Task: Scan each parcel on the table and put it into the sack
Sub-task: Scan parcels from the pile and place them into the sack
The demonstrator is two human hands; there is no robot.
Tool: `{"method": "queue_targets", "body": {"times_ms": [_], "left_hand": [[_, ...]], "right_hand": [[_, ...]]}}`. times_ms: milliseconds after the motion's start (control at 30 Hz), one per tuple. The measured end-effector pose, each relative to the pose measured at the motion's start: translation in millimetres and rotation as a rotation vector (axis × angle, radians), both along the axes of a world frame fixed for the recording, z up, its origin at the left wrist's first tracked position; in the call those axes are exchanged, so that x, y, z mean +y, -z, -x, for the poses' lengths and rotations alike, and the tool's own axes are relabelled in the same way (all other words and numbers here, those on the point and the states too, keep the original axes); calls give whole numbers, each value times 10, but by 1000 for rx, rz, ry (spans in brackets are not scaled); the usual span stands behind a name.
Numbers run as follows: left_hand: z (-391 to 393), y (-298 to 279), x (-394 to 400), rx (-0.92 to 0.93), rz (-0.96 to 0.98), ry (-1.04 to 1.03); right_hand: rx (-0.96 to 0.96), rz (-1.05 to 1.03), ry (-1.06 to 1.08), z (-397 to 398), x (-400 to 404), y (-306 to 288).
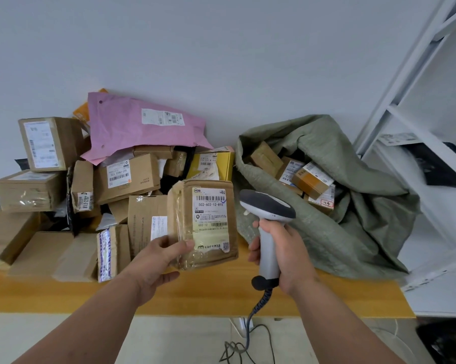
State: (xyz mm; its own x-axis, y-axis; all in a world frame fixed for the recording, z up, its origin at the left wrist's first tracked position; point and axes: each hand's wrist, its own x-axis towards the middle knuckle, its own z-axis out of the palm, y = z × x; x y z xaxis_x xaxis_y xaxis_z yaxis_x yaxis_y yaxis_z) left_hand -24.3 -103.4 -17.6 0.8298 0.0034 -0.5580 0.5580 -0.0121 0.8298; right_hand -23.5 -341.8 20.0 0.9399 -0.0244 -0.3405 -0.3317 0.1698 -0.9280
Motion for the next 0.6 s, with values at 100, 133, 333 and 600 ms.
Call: {"method": "queue_targets", "body": {"times_ms": [100,133,333,600], "left_hand": [[-17,19,-43,-10,-16,-6],[-24,24,-54,-11,-19,-8],[-33,41,-106,-25,-45,5],[-68,34,-98,-21,-44,17]], "right_hand": [[-29,-16,-60,42,-9,-60],[-37,-19,-79,54,-16,-77],[-52,-20,-151,121,-57,-99],[-36,-37,-143,106,-16,-97]]}}
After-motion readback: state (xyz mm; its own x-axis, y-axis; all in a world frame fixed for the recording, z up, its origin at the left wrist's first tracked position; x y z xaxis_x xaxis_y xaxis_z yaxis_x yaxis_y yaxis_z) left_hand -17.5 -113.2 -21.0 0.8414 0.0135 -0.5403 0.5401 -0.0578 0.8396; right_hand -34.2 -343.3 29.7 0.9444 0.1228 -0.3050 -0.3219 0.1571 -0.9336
